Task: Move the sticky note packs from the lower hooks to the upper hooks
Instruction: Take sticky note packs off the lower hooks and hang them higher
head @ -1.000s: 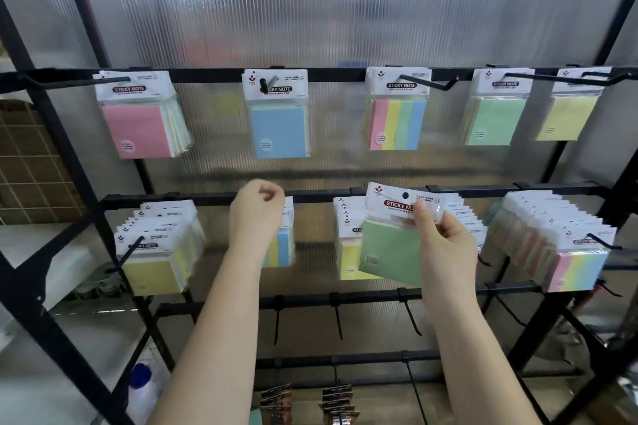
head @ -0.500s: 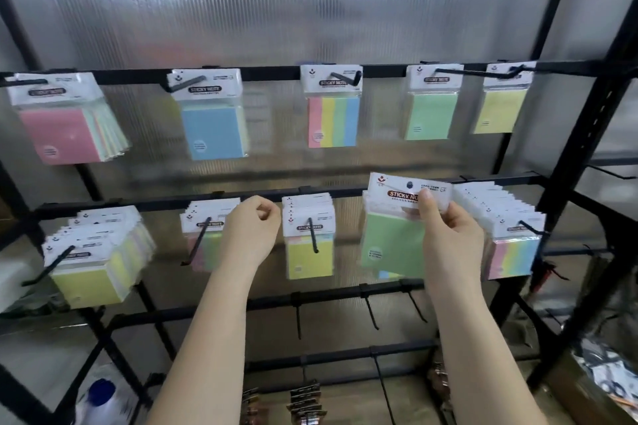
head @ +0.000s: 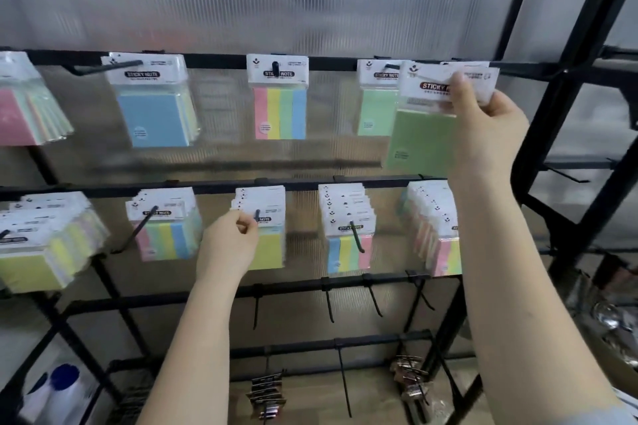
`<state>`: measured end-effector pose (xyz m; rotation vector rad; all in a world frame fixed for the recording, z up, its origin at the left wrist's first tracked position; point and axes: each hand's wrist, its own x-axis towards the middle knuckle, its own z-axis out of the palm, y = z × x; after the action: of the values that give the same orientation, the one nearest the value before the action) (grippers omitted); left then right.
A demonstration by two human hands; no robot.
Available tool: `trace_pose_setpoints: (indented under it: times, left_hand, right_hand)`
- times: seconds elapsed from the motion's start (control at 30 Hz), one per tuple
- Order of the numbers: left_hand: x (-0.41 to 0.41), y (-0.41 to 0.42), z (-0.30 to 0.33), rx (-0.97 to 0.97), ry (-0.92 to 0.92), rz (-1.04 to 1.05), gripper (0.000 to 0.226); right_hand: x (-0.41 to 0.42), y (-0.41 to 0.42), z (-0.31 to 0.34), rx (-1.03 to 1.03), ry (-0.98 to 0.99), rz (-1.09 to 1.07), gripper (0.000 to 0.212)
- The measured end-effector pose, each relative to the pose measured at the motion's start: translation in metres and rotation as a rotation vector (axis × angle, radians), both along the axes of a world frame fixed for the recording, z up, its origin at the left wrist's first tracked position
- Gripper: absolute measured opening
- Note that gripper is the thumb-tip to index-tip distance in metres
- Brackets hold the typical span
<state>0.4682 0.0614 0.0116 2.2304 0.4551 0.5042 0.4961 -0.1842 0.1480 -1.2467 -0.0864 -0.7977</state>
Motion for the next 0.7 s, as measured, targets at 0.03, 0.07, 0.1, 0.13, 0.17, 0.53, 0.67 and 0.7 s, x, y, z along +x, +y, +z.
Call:
trace_pose_setpoints:
  times: [0.03,0.07,0.1,0.13,0.17,0.53,0.67,0.7]
  left_hand:
    - [0.000,0.000,0.001,0.002,0.001,0.003,0.011]
    - [0.000,0.000,0.001,0.006,0.004,0.006,0.011]
    - [0.000,-0.001,0.002,0.012,0.007,0.010,0.011]
    - [0.001,-0.001,0.003,0.018,0.010,0.010,0.011]
    - [0.002,-0.001,0.004,0.023,0.011,0.008,0.011]
    - [0.018,0.002,0.019,0.042,0.012,-0.087,0.012]
    - [0.020,0.004,0.023,0.065,0.030,-0.102,0.012]
    - [0.020,0.004,0.023,0.071,0.036,-0.107,0.013]
  right_hand:
    - [0.004,-0.001,0.003,-0.003,-0.003,-0.004,0.022]
    - [0.007,0.000,0.006,-0.001,-0.002,-0.009,0.023]
    - [0.010,0.000,0.008,0.006,0.001,-0.014,0.024]
    - [0.013,0.000,0.010,0.011,0.006,-0.022,0.025]
    - [0.015,0.000,0.011,0.011,0.012,-0.030,0.025]
    - [0.034,0.000,0.006,-0.065,0.108,-0.063,0.031]
    - [0.055,0.010,0.007,-0.077,0.197,-0.062,0.045]
    - [0.062,0.013,0.007,-0.083,0.216,-0.057,0.045]
